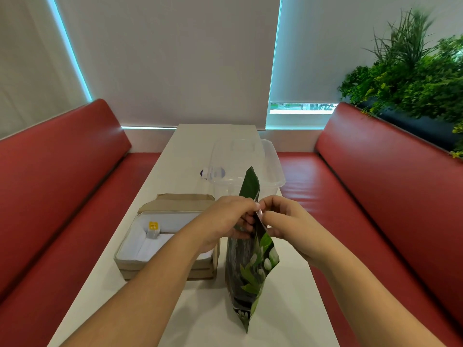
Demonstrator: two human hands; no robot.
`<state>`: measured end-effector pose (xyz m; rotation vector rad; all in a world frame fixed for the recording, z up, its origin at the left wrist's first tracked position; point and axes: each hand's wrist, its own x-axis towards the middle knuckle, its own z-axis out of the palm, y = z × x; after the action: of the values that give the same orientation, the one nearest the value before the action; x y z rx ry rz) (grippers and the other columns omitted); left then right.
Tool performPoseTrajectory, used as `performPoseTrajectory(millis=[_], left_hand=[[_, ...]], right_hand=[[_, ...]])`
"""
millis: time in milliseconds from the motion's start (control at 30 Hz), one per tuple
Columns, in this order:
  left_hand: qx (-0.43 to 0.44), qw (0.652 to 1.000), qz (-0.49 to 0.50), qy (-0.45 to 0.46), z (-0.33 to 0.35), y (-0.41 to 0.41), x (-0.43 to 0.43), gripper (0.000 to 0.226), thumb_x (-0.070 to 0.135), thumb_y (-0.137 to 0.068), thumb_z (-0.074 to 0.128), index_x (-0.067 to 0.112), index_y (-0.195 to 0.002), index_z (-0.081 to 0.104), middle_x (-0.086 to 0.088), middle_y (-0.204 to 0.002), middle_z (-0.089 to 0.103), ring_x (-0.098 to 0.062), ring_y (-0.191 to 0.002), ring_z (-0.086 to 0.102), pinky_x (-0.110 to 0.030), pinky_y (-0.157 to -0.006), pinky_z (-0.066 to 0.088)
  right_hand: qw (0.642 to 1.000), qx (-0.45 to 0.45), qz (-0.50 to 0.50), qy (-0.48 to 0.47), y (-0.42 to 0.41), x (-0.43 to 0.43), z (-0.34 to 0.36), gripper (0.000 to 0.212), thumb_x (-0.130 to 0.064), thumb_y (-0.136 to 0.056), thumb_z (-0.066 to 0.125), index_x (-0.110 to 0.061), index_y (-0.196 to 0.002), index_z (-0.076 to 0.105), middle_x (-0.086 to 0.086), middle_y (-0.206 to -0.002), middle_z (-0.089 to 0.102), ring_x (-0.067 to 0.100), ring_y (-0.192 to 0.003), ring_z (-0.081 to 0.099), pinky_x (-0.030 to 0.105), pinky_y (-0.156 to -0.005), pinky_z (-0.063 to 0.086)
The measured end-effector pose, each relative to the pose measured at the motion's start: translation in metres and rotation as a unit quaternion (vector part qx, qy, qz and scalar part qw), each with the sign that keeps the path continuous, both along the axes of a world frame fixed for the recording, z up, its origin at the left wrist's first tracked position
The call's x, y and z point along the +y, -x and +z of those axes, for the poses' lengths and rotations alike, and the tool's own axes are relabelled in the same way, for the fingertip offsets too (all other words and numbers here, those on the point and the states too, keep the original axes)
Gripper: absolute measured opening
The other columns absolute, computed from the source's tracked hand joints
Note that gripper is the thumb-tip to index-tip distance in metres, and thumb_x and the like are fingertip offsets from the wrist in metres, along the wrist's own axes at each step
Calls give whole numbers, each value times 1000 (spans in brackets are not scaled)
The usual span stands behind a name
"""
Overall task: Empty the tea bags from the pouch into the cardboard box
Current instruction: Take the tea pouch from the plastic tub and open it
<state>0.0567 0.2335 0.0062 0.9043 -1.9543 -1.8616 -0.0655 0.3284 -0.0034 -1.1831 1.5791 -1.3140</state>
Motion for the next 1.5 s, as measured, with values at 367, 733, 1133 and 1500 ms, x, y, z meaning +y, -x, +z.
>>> performPoseTrajectory(millis=[367,733,1133,1500], left_hand=[[8,993,9,117,3,4,4,25,15,-89,48,16,-65,55,5,-59,58,-14,-65,62,-37,-77,58],[46,993,101,25,-4,-19,-17,16,16,-92,51,8,-79,56,-11,-79,63,-17,-74,63,-21,-64,56],[-193,910,51,363,29,-3,-21,33,34,-85,52,6,-71,64,-8,-65,58,-22,-62,58,-34,-62,50],[-222,887,11,406,34,-4,-26,43,36,-77,69,24,-112,48,0,-98,59,-16,-84,57,-29,-66,47]], right_hand=[[997,75,-15,-10,-5,-5,-2,30,-15,-94,45,-12,-65,54,3,-66,57,15,-66,57,20,-59,48],[976,160,-145,9,12,9,-5,40,-28,-76,46,12,-73,50,19,-65,48,22,-60,50,49,-64,54],[905,405,-124,-30,16,19,27,30,-18,-84,51,-7,-56,48,3,-49,43,16,-46,35,30,-46,28],[851,517,-71,-63,39,26,40,31,-22,-90,46,-9,-61,45,6,-58,49,22,-54,43,34,-48,31]])
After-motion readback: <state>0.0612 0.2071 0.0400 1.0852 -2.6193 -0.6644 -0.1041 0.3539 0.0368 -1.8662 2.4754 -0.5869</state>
